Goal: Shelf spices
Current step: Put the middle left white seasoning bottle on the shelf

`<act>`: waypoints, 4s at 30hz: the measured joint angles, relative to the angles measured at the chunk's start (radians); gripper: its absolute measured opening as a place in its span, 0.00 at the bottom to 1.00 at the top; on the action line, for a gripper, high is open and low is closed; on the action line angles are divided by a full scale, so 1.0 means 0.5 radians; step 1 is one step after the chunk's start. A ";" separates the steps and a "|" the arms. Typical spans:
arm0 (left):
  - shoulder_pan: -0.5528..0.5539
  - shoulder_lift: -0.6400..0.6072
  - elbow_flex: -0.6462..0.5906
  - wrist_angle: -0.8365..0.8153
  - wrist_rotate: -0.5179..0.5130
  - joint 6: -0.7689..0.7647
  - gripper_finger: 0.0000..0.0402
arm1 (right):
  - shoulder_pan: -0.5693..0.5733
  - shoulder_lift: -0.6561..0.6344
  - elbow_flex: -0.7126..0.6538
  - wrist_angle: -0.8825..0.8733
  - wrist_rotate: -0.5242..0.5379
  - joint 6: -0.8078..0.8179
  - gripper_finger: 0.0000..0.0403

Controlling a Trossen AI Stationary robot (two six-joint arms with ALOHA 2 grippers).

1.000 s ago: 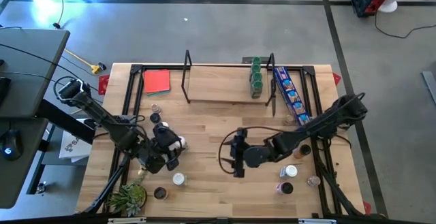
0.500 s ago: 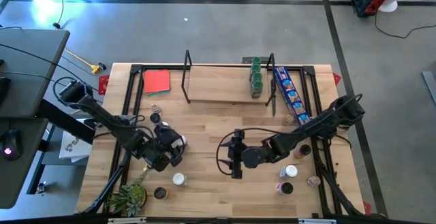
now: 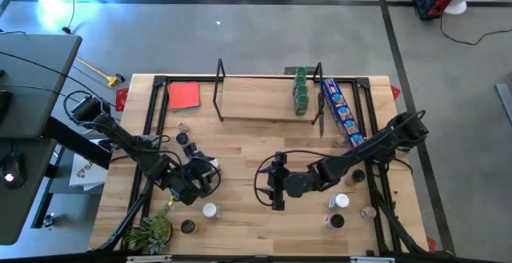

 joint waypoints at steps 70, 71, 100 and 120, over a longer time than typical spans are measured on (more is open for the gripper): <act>0.239 0.216 0.138 -0.081 0.367 -0.194 0.49 | 0.045 -0.042 -0.003 -0.174 -0.004 -0.049 0.63; 0.240 0.214 0.186 -0.074 0.375 -0.167 0.49 | 0.069 -0.069 -0.003 -0.233 0.004 -0.049 0.63; 1.891 0.989 1.877 0.012 1.910 2.295 0.49 | 0.776 -0.707 -0.001 -1.459 1.071 1.188 0.63; 2.424 1.810 2.410 0.149 2.191 3.008 0.53 | 0.771 -0.706 -0.001 -1.543 1.283 1.521 0.63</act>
